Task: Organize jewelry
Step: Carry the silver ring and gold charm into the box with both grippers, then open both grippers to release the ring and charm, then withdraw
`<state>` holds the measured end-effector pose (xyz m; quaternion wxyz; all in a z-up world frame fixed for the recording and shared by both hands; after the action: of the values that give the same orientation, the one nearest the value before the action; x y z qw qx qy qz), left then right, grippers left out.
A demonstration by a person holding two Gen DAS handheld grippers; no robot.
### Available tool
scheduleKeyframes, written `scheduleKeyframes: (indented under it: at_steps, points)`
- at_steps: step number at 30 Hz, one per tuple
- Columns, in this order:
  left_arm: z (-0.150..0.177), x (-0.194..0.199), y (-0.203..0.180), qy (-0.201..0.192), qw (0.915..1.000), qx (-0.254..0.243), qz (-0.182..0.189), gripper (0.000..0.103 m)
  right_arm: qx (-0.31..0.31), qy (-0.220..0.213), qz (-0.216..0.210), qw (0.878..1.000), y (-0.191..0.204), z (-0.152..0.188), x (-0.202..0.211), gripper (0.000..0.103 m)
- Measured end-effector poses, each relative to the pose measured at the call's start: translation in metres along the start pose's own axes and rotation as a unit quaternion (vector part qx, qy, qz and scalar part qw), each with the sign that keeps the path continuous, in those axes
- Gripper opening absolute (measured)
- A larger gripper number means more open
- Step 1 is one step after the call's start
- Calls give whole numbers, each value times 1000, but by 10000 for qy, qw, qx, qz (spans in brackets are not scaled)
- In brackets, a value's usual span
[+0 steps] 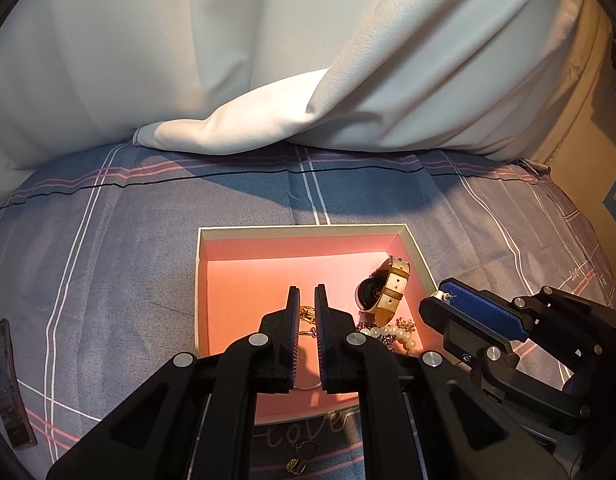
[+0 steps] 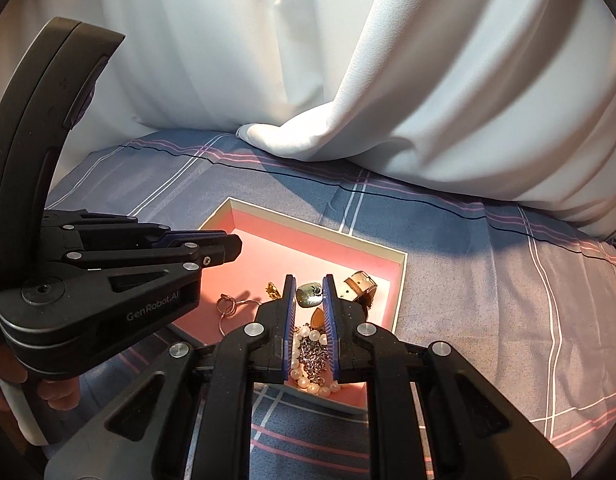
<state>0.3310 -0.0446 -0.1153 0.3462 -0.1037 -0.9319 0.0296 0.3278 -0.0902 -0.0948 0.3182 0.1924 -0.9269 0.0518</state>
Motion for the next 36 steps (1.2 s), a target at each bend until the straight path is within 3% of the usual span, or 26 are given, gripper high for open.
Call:
scheduleKeyframes:
  at_steps: [25,26,27,28,29,30,31,36]
  points:
    - [2,-14,5,141,9998,-32,-137,8,90,336,-91,9994,3,19,-17,14]
    - [1,-14,6,145,9998,-16,-149,10,107,374,-97,9992,3,21,-17,15]
    - [1,-13,8,155,9997,24,-163,33,156,430,-65,9989,3,22,-18,15]
    - [0,-11,11,135,9996,95,-207,54,214,447,52,9988,1,23,-18,22]
    - [-3,-7,15,24,9994,186,-292,87,257,385,179,9988,-1,23,-16,41]
    - [-8,0,19,-180,9989,275,-340,91,274,286,260,9989,-3,22,-12,62]
    - [-11,6,20,-293,9986,311,-310,91,267,202,285,9990,-4,21,-7,67]
    - [-5,28,22,-373,9988,215,-221,91,58,158,380,9991,-13,36,13,71]
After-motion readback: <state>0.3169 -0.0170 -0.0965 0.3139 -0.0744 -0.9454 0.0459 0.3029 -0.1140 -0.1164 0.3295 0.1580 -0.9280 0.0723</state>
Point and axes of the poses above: each gripper's, at about its wrist camera, not at the fingertips, and x roughly against the way its jaws point, y to its left, z to its underside, the point moved 10 cm from there along -x, roughly the way its jaws point, and after that the axes turned 7 degrees about -y, right-handed, at the moved point
